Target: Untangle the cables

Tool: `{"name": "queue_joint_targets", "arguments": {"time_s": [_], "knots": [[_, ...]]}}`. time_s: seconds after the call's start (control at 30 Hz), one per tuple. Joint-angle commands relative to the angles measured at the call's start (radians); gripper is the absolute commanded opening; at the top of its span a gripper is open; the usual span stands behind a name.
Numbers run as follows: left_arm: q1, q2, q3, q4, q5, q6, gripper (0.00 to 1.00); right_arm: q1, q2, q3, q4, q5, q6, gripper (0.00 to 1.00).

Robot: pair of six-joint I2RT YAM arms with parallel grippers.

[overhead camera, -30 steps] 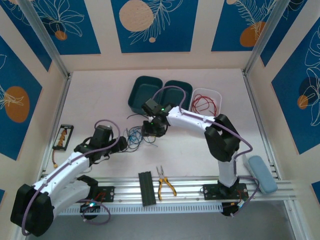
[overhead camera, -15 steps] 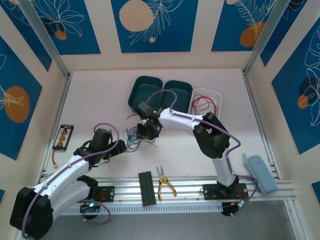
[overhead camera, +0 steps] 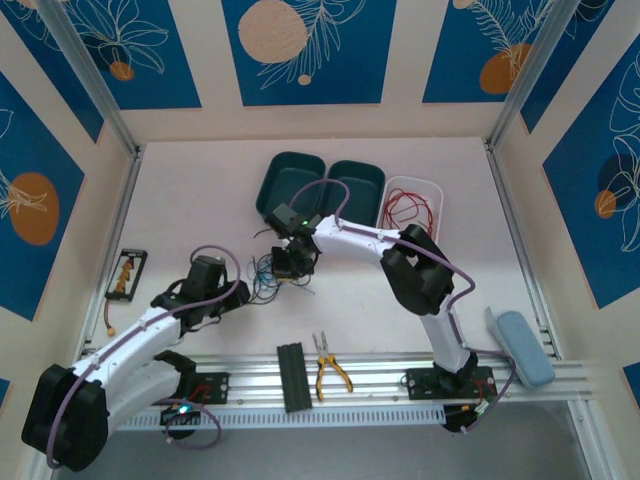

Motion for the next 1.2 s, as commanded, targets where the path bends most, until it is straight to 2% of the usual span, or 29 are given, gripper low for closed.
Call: {"name": "queue_joint_targets", "arguments": {"time_s": [0.0,0.17,0.37,0.83,1.17], "knots": [[0.011,-0.003,-0.013,0.027,0.008,-0.008,0.43,0.022,-0.052,0.035,-0.051,0.014,-0.013,0.0],[0.011,-0.017,-0.01,0.021,-0.019,-0.008,0.38,0.044,-0.114,0.051,-0.087,0.077,-0.039,0.0],[0.012,-0.035,-0.013,0.004,-0.06,-0.009,0.25,0.065,-0.217,0.055,-0.092,0.145,-0.103,0.0],[0.016,-0.05,-0.039,-0.006,-0.11,-0.006,0.2,0.086,-0.445,0.075,-0.002,0.161,-0.271,0.0],[0.023,-0.032,-0.048,0.024,-0.142,-0.008,0.17,0.087,-0.54,0.128,0.019,0.165,-0.399,0.0]]}}
